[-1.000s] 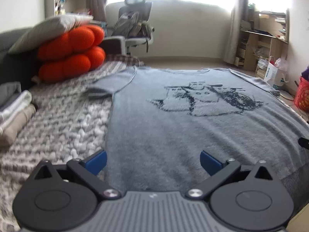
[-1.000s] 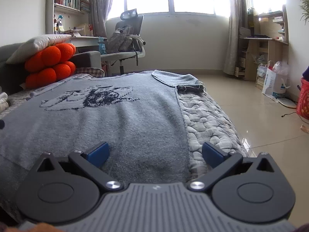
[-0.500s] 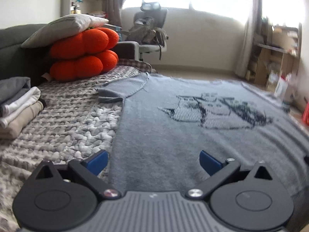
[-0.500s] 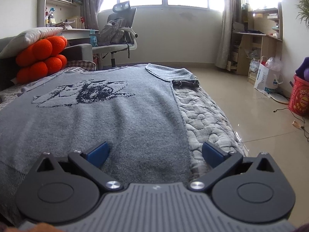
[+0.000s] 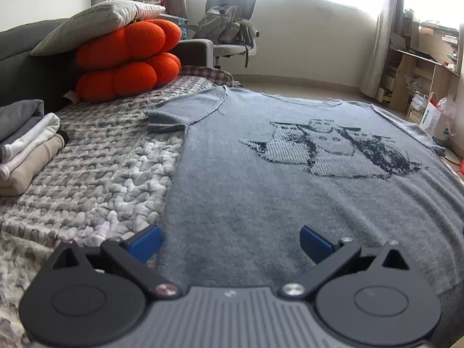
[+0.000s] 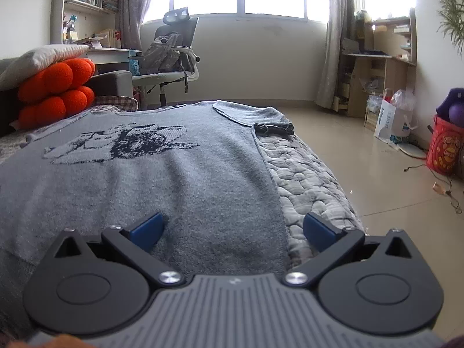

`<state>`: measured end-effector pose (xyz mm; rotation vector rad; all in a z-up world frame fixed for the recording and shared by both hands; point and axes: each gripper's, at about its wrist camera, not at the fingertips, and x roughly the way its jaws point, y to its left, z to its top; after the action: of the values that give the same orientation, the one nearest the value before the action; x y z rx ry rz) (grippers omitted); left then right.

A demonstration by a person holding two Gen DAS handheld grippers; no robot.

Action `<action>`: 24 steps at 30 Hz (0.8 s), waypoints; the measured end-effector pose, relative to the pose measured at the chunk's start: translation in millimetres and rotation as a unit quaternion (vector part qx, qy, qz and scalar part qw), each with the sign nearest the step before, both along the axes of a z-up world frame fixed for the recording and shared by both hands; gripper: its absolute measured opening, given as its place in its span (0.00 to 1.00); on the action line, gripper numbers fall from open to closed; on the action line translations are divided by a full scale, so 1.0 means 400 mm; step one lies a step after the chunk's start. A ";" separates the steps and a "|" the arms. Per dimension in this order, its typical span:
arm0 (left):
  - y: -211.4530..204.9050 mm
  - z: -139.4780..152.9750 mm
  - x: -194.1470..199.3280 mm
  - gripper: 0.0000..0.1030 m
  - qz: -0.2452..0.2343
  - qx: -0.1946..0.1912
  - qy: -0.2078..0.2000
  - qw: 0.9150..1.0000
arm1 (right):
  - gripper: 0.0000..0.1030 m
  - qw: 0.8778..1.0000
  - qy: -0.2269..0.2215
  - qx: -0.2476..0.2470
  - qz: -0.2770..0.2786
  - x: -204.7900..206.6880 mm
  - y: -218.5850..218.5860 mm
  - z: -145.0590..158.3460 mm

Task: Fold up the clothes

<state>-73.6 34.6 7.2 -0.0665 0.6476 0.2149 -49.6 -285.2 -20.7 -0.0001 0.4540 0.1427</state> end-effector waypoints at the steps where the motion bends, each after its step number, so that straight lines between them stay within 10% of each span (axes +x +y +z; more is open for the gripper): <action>1: 0.001 0.000 -0.001 0.99 0.000 0.000 -0.001 1.000 | 1.00 1.000 0.001 0.002 0.001 0.000 -0.002 0.002; 7: 0.007 0.001 -0.009 0.85 -0.002 0.008 -0.007 1.000 | 0.90 1.000 0.004 0.017 -0.004 0.000 -0.020 0.013; 24: -0.011 0.000 -0.037 0.85 -0.009 0.032 -0.032 0.999 | 0.62 1.000 0.004 0.011 0.004 -0.007 -0.021 0.029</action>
<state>-88.6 30.3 7.4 -0.0060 0.5765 0.2154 -52.3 -293.6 -9.1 0.0202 0.4600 0.1565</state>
